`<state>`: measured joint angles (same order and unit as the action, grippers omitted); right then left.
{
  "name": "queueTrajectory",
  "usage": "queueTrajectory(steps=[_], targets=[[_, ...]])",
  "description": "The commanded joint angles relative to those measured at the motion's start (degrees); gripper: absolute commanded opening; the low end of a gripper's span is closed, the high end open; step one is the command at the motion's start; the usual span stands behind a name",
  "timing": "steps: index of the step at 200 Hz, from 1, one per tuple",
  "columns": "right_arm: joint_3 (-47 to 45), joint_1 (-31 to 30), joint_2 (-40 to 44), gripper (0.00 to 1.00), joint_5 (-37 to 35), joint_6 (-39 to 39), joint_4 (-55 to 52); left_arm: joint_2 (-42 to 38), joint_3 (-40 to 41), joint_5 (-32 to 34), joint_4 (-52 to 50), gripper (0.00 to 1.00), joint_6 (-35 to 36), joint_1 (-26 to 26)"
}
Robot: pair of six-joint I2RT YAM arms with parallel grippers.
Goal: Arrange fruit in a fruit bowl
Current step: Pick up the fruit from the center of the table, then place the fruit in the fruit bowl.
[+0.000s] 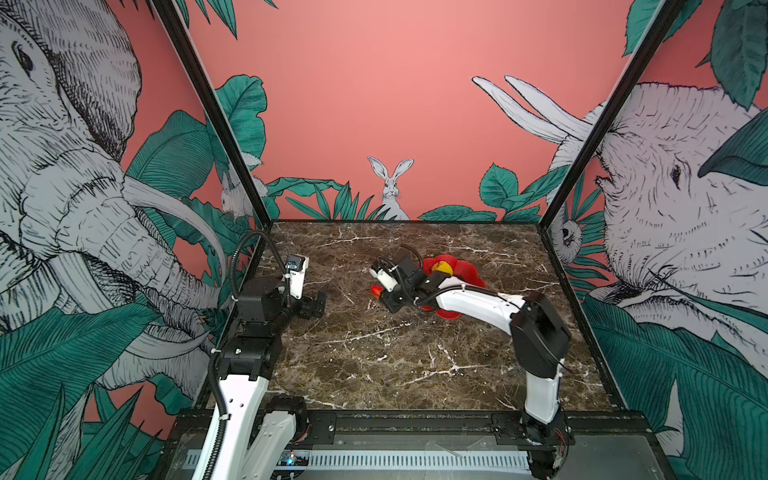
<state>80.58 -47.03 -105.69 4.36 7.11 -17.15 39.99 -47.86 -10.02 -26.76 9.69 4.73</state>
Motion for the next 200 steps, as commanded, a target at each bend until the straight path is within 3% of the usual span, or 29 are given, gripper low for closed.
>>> queueTrajectory(steps=[1, 29, 68, 200], targets=[[-7.38, 3.13, 6.34, 0.14, -8.43, 5.2, 2.73, -0.61, 0.32, -0.33, 0.12, 1.0, 0.51, 0.11], [-16.18, 6.98, 13.34, 0.13, -16.15, 10.0, 2.95, -0.69, 0.34, -0.43, 0.15, 1.0, 0.51, 0.1], [-23.82, 12.15, 18.92, 0.13, -19.93, 13.51, 4.58, -0.56, 0.31, -0.74, 0.14, 1.0, 0.41, 0.06], [-21.34, 15.43, 8.76, 0.22, -16.49, 15.04, 8.53, -0.25, 0.32, -0.26, 0.05, 1.0, 0.51, 0.17]])
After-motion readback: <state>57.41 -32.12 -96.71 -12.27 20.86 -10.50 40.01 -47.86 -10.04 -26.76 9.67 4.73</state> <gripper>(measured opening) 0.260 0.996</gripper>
